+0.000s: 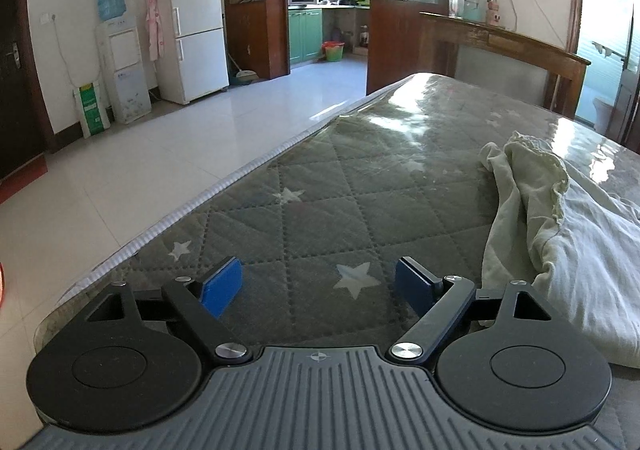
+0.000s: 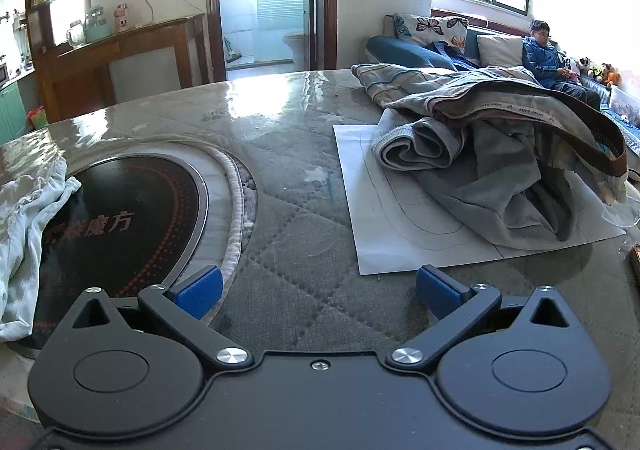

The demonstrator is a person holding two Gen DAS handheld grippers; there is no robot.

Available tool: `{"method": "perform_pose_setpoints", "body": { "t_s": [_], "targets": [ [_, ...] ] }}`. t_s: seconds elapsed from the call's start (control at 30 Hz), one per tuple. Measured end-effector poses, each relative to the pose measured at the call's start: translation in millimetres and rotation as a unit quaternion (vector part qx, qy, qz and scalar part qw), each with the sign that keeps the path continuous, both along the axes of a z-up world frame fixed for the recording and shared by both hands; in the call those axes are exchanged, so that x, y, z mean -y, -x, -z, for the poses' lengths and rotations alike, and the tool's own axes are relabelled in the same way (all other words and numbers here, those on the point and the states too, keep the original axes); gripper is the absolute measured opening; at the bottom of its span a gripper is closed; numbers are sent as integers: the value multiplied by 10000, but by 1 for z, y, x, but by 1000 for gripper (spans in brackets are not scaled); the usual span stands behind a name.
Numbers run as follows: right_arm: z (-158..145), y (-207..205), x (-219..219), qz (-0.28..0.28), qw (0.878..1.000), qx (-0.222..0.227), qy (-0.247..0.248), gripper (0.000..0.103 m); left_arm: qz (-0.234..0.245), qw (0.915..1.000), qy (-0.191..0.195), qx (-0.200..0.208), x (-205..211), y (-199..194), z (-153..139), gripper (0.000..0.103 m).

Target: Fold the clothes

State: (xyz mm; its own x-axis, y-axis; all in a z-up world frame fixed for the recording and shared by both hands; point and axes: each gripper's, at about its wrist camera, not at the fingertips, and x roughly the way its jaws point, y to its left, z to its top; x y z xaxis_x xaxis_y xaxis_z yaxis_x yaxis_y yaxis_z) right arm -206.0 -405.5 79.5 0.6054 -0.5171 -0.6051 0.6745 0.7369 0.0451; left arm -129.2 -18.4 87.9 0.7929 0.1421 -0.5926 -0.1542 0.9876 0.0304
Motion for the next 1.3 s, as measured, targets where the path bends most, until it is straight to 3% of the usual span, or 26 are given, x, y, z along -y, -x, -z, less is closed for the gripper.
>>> {"method": "perform_pose_setpoints", "body": {
  "t_s": [0.03,0.5,0.73,1.3],
  "targets": [
    [0,0,0,4,10000,-7,-11,103,4,10000,8,7,-15,-8,6,87],
    [-12,-17,7,323,9959,-591,-611,103,20,10000,33,-1,-12,-3,9,89],
    [-12,-24,1,357,9948,-749,-585,103,0,10000,27,-6,-5,2,11,91],
    [-12,-23,3,329,9955,-645,-618,103,-21,10000,46,-23,-37,-4,19,94]
  ]
}}
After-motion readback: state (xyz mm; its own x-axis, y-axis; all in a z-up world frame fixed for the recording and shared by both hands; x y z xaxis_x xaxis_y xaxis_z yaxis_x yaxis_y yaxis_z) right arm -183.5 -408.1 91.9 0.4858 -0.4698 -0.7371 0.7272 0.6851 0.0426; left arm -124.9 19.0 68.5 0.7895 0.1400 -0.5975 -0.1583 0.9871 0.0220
